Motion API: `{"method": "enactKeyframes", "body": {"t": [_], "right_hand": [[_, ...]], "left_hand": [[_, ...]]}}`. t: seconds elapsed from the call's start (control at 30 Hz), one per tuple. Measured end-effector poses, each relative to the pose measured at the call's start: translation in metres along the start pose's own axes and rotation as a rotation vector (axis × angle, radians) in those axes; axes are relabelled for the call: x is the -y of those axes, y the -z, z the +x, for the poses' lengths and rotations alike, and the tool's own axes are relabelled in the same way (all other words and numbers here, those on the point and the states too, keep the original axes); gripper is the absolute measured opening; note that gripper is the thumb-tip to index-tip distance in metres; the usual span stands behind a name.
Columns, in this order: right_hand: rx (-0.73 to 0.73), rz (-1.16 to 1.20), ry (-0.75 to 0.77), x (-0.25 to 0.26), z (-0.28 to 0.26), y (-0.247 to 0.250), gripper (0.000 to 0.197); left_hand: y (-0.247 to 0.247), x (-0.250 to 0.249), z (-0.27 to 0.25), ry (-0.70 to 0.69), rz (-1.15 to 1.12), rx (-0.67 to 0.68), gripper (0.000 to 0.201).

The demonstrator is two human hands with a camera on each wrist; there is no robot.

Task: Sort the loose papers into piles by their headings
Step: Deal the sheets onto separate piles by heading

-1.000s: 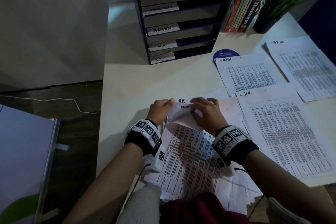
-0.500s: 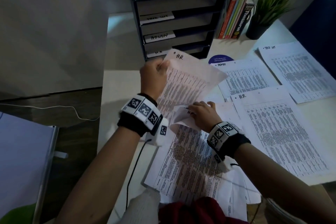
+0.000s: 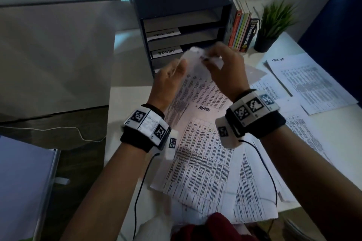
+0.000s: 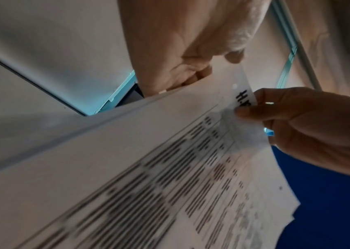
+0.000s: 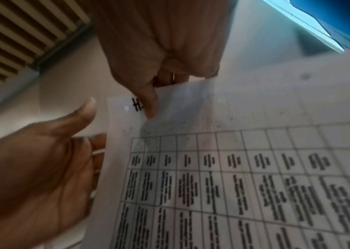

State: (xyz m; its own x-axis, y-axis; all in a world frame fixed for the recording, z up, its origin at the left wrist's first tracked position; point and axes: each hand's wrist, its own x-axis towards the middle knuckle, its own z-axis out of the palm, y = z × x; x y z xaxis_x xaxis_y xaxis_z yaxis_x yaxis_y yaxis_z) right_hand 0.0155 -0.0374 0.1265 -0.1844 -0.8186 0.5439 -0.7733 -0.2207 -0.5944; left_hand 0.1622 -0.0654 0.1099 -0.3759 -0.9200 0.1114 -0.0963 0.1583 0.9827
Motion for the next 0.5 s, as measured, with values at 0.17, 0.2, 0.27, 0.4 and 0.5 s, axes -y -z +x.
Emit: {"method": "enactKeyframes", "body": {"t": [0.17,0.2,0.27,0.4,0.5], "right_hand": [[-0.262,0.157,0.053,0.025,0.022,0.031,0.034],[-0.360,0.132,0.065,0.022,0.023,0.038,0.042],[-0.532,0.098,-0.020,0.003,0.024,0.051,0.059],[-0.515,0.505,-0.418,-0.032,0.015,0.077,0.087],[-0.320,0.730,-0.490,-0.051,0.006,0.099,0.055]], "left_hand": [[0.002,-0.005,0.012,-0.172,0.318,-0.342,0.036],[0.004,-0.012,0.015,-0.226,0.284,-0.417,0.033],[0.007,-0.034,0.019,-0.318,0.199,-0.492,0.032],[-0.002,-0.064,0.030,-0.386,-0.031,-0.482,0.021],[-0.026,-0.066,0.036,-0.314,-0.237,-0.442,0.020]]}}
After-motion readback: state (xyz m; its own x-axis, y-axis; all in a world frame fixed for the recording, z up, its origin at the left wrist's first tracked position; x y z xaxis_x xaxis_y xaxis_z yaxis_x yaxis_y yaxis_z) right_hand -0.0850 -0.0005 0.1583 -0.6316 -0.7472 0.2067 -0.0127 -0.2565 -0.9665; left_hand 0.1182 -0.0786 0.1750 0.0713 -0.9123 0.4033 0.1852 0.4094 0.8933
